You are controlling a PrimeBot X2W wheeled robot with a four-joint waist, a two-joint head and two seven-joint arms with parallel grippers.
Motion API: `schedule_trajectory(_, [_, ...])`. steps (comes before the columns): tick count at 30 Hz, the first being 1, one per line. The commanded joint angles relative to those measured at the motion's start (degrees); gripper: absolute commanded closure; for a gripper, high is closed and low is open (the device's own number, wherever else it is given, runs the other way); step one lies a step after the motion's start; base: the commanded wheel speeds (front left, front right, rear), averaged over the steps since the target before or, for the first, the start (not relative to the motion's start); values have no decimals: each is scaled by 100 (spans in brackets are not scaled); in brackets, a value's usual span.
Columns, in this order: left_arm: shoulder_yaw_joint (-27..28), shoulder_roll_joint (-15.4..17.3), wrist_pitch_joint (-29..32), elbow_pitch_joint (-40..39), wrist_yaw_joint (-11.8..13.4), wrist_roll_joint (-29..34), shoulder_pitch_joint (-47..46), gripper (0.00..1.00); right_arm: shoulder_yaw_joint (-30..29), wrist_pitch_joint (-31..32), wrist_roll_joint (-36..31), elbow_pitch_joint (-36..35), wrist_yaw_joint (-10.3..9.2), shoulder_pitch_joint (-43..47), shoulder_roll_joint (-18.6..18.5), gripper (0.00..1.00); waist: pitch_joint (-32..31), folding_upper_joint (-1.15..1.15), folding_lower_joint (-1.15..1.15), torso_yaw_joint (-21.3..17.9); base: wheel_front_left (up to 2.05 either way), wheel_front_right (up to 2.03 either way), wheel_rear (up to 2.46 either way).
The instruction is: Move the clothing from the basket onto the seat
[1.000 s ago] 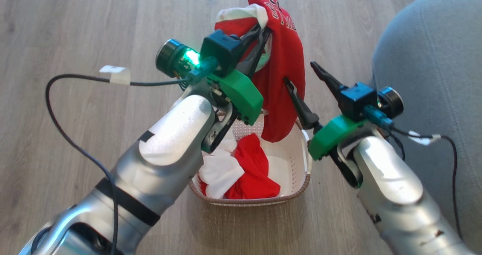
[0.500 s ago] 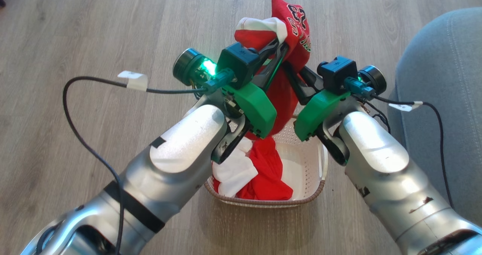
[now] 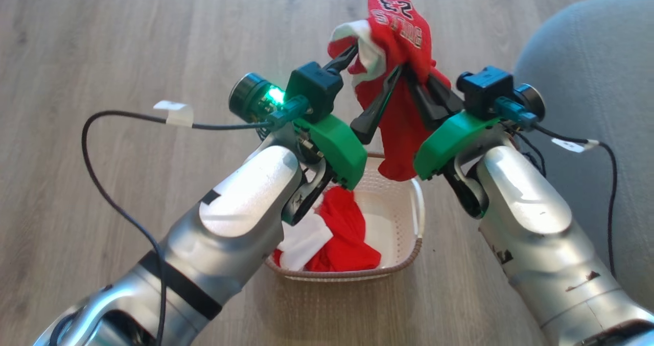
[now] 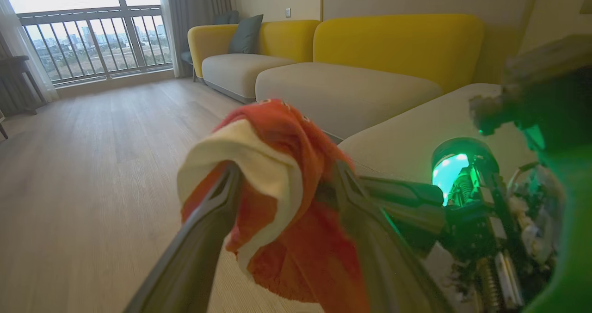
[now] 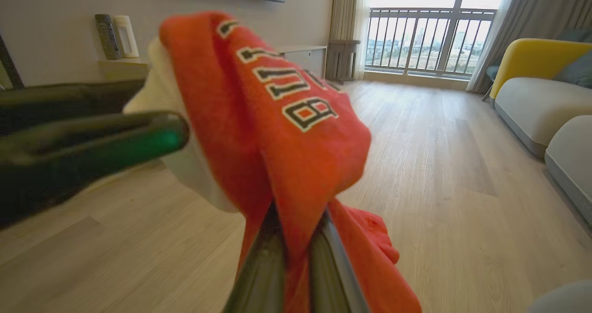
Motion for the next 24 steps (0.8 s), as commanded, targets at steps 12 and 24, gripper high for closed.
schedule_trajectory(12, [375,144,-36,81,-262,203,-43,0,-422,-38,-121,-726,-1,198,116,100,146,0,0,-1271,0,0,0])
schedule_trajectory(24, [691,199,-36,101,-389,460,231,0,-681,-38,-69,-1267,-1,617,116,100,106,0,0,-2948,0,0,0])
